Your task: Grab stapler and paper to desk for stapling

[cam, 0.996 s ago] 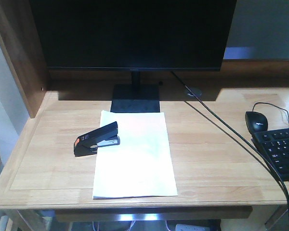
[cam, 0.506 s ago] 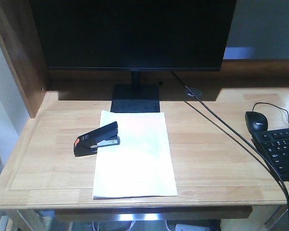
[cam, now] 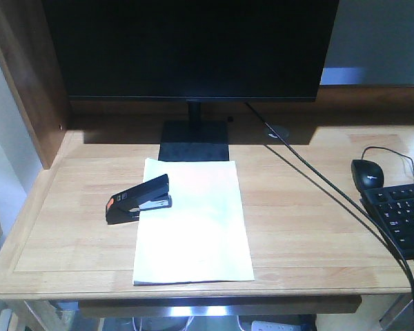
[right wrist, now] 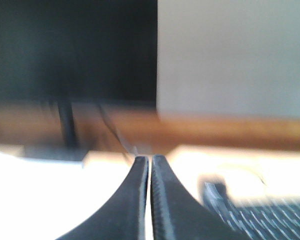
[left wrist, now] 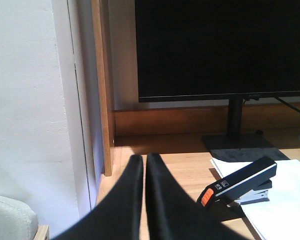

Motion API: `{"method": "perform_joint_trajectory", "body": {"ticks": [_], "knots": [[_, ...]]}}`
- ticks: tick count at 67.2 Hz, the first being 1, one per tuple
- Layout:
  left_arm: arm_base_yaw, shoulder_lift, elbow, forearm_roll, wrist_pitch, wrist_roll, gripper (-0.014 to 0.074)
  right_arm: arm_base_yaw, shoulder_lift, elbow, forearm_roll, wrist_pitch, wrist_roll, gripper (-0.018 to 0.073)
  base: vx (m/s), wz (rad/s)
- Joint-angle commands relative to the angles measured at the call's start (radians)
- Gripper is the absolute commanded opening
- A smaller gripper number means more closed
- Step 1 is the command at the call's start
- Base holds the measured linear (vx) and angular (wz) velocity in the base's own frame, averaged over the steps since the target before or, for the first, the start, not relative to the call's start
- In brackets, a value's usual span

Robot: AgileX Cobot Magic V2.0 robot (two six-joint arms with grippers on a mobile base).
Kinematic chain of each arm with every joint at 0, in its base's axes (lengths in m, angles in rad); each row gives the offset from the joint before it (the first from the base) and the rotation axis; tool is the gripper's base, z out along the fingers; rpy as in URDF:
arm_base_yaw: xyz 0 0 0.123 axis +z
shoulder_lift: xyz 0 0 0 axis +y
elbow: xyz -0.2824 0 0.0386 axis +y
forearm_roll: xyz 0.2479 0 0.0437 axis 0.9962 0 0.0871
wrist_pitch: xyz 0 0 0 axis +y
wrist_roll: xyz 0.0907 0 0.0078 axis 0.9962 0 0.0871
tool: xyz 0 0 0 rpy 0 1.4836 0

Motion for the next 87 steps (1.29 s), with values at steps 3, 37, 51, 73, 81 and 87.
{"method": "perform_joint_trajectory", "body": {"ticks": [3,37,51,73,81,87], "knots": [[-0.001,-0.014,0.015,0.000,-0.077,-0.008,-0.0006,-0.005,0.010,-0.029,0.266,-0.047,-0.315,-0.0009,0.00,0.00],[-0.001,-0.014,0.015,0.000,-0.077,-0.008,-0.0006,-0.191,-0.035,0.027,0.534,-0.117,-0.552,-0.0009,0.00,0.00],[-0.001,-0.014,0.015,0.000,-0.076,-0.008,-0.0006,-0.201,-0.128,0.167,0.555,-0.235,-0.525,-0.0009,0.00,0.00],[-0.001,-0.014,0.014,-0.005,-0.076,-0.008,-0.0006,-0.181,-0.129,0.192,0.537,-0.223,-0.472,-0.0009,0.00,0.00],[-0.001,-0.014,0.014,-0.005,-0.076,-0.008,-0.0006,-0.137,-0.129,0.192,0.534,-0.223,-0.488,-0.0009,0.00,0.00],[-0.001,-0.014,0.014,-0.005,-0.076,-0.008,-0.0006,-0.132,-0.129,0.192,0.534,-0.225,-0.482,-0.0009,0.00,0.00]]}}
